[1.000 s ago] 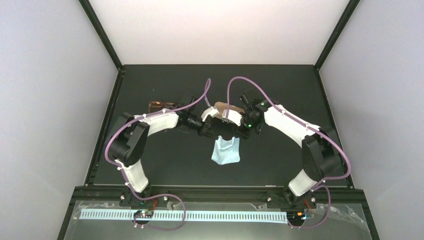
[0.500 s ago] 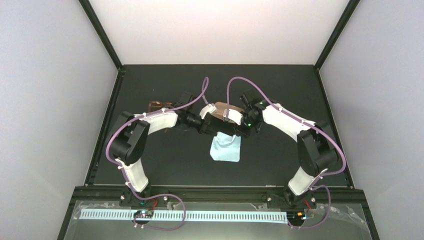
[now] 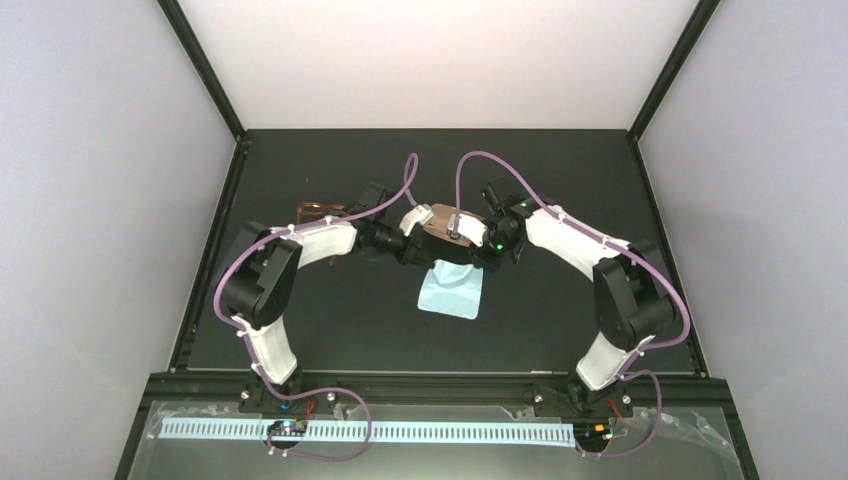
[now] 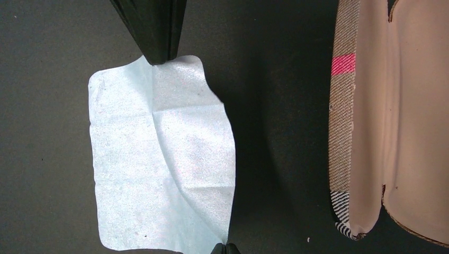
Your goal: Organize the sunglasses
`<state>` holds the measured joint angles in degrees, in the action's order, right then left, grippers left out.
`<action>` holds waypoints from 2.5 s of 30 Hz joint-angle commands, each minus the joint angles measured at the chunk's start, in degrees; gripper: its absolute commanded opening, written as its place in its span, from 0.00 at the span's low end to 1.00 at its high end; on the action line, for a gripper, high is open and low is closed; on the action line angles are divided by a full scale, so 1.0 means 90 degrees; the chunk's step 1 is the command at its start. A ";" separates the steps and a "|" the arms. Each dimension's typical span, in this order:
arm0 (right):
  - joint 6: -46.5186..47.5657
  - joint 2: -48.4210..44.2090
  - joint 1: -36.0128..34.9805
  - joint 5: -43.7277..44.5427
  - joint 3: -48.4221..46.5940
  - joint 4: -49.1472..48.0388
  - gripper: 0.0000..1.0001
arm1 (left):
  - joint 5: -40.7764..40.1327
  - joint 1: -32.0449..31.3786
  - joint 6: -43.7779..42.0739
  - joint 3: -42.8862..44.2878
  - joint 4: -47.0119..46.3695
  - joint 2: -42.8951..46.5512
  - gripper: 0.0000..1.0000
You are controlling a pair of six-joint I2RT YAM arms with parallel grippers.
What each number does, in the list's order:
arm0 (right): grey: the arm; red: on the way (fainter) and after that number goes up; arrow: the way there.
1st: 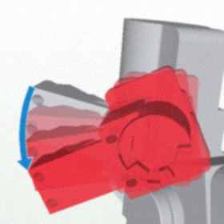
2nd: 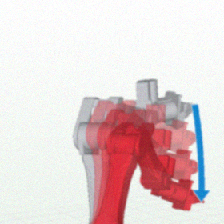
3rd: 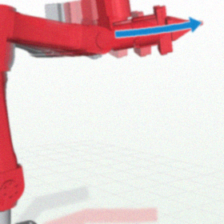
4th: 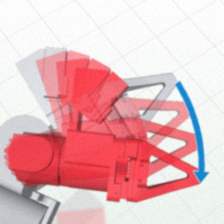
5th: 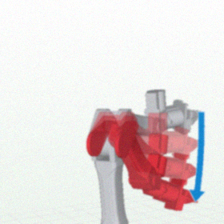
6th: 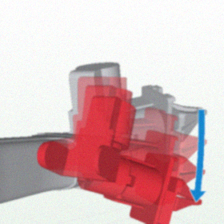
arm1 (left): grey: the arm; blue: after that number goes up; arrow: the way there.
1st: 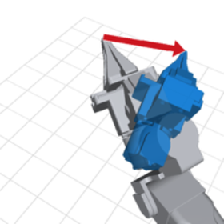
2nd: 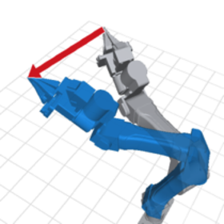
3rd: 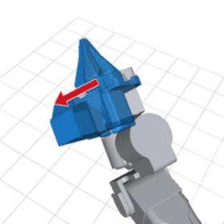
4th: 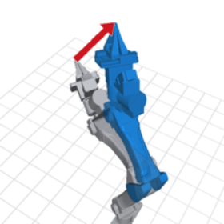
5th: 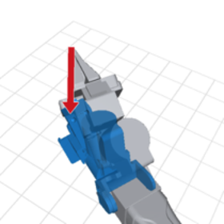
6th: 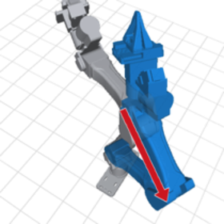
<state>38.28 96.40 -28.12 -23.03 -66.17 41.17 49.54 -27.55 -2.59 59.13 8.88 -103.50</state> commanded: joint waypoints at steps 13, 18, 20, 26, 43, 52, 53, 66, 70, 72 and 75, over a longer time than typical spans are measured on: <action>-0.0061 -0.0208 -0.0024 -0.0181 0.0513 -0.0337 0.01 | -0.0126 -0.0061 -0.0443 -0.0227 0.0042 0.0001 0.02; -0.0084 -0.0280 -0.0107 -0.0273 0.0667 -0.0350 0.02 | -0.0080 -0.0089 -0.0496 -0.0308 0.0090 -0.0006 0.02; -0.0089 -0.0303 -0.0123 -0.0334 0.0723 -0.0341 0.02 | -0.0064 -0.0111 -0.0536 -0.0333 0.0128 0.0006 0.02; -0.0203 -0.0347 -0.0293 -0.0445 0.0851 -0.0326 0.02 | -0.0088 -0.0166 -0.0699 -0.0369 0.0361 0.0055 0.02; -0.0184 -0.0399 -0.0596 -0.0444 0.1179 -0.0312 0.04 | -0.0231 -0.0187 -0.0906 -0.0542 0.0616 -0.0013 0.02; -0.0173 -0.0391 -0.0708 -0.0470 0.1277 -0.0349 0.04 | -0.0214 -0.0202 -0.0946 -0.0620 0.0613 -0.0052 0.02; -0.0180 -0.0398 -0.0713 -0.0493 0.1282 -0.0352 0.04 | -0.0196 -0.0207 -0.0954 -0.0623 0.0614 -0.0052 0.02; -0.0230 -0.0361 -0.0780 -0.0565 0.1355 -0.0430 0.04 | 0.0007 -0.0248 -0.0999 -0.0747 0.0612 -0.0042 0.02; -0.0230 -0.0333 -0.0779 -0.0559 0.1361 -0.0433 0.04 | 0.0033 -0.0249 -0.1005 -0.0770 0.0642 -0.0081 0.02; -0.0230 -0.0328 -0.0774 -0.0580 0.1365 -0.0432 0.04 | 0.0033 -0.0257 -0.1029 -0.0777 0.0650 -0.0076 0.01; -0.0245 -0.0328 -0.0774 -0.0579 0.1357 -0.0436 0.03 | 0.0033 -0.0255 -0.1057 -0.0787 0.0677 -0.0063 0.01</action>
<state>36.07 94.11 -34.76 -27.16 -54.46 38.28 48.27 -29.45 -10.50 52.21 14.26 -103.53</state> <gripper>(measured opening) 0.038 0.016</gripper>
